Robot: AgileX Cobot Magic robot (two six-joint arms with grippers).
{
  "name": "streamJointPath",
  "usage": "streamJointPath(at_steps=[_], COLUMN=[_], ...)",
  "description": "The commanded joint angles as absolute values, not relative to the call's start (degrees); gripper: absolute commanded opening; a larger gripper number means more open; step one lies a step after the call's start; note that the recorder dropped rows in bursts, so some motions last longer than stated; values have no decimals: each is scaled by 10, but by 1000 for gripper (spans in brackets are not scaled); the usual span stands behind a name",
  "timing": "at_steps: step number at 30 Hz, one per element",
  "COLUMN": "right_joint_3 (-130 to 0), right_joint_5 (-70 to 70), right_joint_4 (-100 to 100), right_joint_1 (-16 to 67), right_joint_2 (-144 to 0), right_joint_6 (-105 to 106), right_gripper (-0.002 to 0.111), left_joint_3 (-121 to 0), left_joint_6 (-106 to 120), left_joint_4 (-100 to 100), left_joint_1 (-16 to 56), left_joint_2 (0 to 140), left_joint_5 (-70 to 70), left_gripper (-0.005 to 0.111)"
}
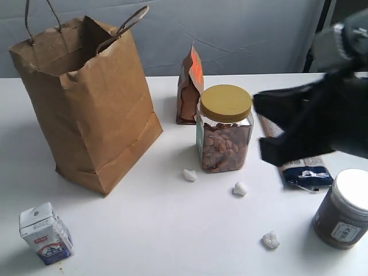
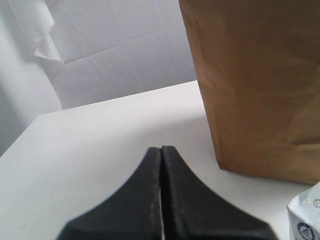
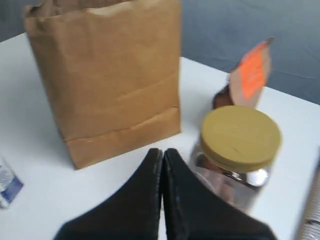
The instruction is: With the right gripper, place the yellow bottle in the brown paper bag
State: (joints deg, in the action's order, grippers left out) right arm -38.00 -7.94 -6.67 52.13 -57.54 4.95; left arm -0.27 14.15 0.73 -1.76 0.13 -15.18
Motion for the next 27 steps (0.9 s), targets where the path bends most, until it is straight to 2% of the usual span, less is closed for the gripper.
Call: streamJointPath(at_steps=[1,7,13,23,27], right_joint_3=[-264,-145,-51,0,0], right_joint_5=[-21,-6,0,-75,-83], right_joint_4=[-55,-40,-47,-51,-43], right_joint_1=[432,315,249,212,212], right_joint_2=[-474,-351,-206,0,0], right_joint_6=[42,25,11,17,17], right_gripper=[0,0,0,0,0], left_joint_3=[0,0,0,0,0], left_joint_6=[137,137,137,137,137], left_joint_4=[7,7,7,7,7], left_joint_1=[-18,-18,-18,-18,-18], left_joint_2=[0,0,0,0,0], left_joint_5=[-149,-149,-149,-149,-149], left_gripper=[0,0,0,0,0])
